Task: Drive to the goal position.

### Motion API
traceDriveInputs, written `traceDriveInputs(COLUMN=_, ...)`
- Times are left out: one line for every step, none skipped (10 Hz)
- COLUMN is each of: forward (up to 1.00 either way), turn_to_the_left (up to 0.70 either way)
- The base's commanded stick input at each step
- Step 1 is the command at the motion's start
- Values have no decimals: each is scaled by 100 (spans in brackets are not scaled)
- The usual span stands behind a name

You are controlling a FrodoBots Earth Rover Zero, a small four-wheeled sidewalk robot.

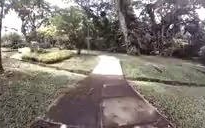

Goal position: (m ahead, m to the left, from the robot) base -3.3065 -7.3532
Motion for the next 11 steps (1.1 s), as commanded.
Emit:
traceDriveInputs(forward=50, turn_to_the_left=0)
traceDriveInputs(forward=50, turn_to_the_left=0)
traceDriveInputs(forward=50, turn_to_the_left=0)
traceDriveInputs(forward=50, turn_to_the_left=0)
traceDriveInputs(forward=50, turn_to_the_left=0)
traceDriveInputs(forward=50, turn_to_the_left=-8)
traceDriveInputs(forward=50, turn_to_the_left=-17)
traceDriveInputs(forward=50, turn_to_the_left=-27)
traceDriveInputs(forward=50, turn_to_the_left=-26)
traceDriveInputs(forward=50, turn_to_the_left=0)
traceDriveInputs(forward=50, turn_to_the_left=-6)
